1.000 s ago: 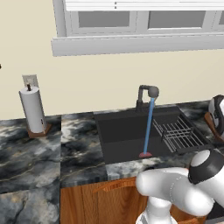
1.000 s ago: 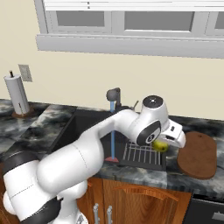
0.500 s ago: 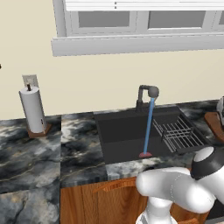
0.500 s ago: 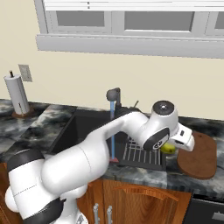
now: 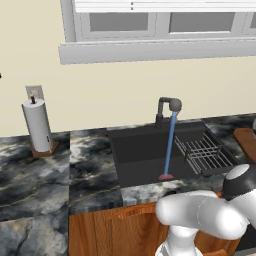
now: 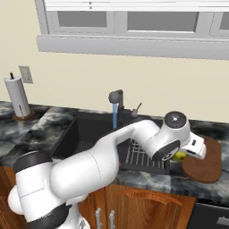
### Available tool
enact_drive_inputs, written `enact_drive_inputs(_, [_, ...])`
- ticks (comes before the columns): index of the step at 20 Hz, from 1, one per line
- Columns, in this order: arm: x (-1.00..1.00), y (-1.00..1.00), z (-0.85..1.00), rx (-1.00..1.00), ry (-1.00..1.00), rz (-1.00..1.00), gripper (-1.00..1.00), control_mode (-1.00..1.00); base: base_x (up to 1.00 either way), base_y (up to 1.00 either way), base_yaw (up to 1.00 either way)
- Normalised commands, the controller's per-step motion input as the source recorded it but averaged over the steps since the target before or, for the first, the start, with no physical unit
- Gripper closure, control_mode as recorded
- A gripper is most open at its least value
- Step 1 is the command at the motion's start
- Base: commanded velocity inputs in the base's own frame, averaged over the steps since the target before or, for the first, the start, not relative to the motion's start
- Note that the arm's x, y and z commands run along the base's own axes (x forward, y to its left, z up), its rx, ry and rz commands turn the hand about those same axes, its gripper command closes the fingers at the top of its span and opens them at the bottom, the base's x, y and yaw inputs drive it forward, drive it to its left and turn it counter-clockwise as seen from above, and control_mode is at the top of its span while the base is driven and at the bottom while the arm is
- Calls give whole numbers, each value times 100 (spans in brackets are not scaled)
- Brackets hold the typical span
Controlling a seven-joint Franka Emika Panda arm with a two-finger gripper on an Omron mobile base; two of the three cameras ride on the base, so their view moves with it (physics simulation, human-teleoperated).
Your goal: Pick the pear from the sink and place it on the cutting board to airdry. Then turn off the sink faucet.
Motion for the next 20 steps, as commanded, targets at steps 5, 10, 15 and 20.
enact_drive_inputs(5, [12,-30,0,0,0,0,100,-100,0,0,0])
enact_drive_inputs(10, [16,-25,-4,0,0,0,100,-100,0,0,0])
enact_drive_inputs(15, [17,-12,-27,0,0,0,100,-100,0,0,0])
enact_drive_inputs(20, [21,-6,-38,0,0,0,100,-100,0,0,0])
